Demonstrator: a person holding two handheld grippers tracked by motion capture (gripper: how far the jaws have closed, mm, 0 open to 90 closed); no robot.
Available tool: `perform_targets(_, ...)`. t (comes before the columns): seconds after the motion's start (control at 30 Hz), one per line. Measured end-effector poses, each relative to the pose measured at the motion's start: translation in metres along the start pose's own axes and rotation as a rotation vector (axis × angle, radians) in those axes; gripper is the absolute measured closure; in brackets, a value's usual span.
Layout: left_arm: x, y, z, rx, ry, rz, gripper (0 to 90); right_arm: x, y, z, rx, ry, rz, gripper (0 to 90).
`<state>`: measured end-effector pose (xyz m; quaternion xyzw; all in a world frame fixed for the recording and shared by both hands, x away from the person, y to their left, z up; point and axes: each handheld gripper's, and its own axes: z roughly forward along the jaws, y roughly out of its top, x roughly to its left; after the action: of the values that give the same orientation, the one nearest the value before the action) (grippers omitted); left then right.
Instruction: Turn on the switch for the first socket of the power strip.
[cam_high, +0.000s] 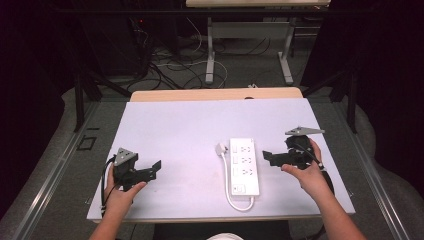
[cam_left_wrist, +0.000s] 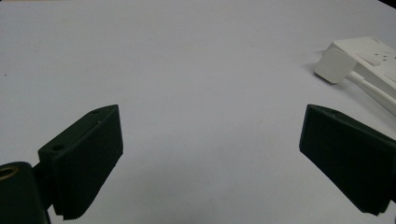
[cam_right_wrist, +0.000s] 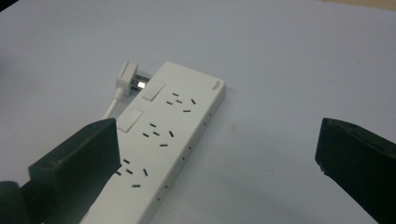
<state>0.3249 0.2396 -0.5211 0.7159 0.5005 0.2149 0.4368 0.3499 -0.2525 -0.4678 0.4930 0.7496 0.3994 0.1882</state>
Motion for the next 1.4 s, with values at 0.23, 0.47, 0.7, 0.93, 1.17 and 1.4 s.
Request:
perform_targets(0.23,0.0,0.0,0.0,0.0,0.002,-0.002,6.1,-0.02,-0.008,-0.007,-0.025,-0.037,0.051,0.0)
perform_targets(0.47,0.0,0.0,0.0,0.009,-0.002,-0.002,6.1,-0.04,-0.018,-0.012,-0.044,-0.073,0.096,0.0)
perform_targets(0.7,0.001,0.0,0.001,-0.002,0.005,-0.003,6.1,-0.057,-0.031,-0.011,-0.053,-0.115,0.134,0.0)
perform_targets(0.93,0.001,0.0,0.0,0.008,0.0,-0.005,6.1,-0.068,-0.043,-0.008,-0.065,-0.149,0.164,0.0)
perform_targets(1.17,0.002,0.0,0.0,0.006,0.002,-0.003,6.1,-0.08,-0.052,-0.007,-0.09,-0.185,0.186,0.0)
perform_targets(1.4,0.002,0.0,0.0,0.009,0.002,-0.003,6.1,-0.088,-0.06,-0.008,-0.091,-0.201,0.22,0.0)
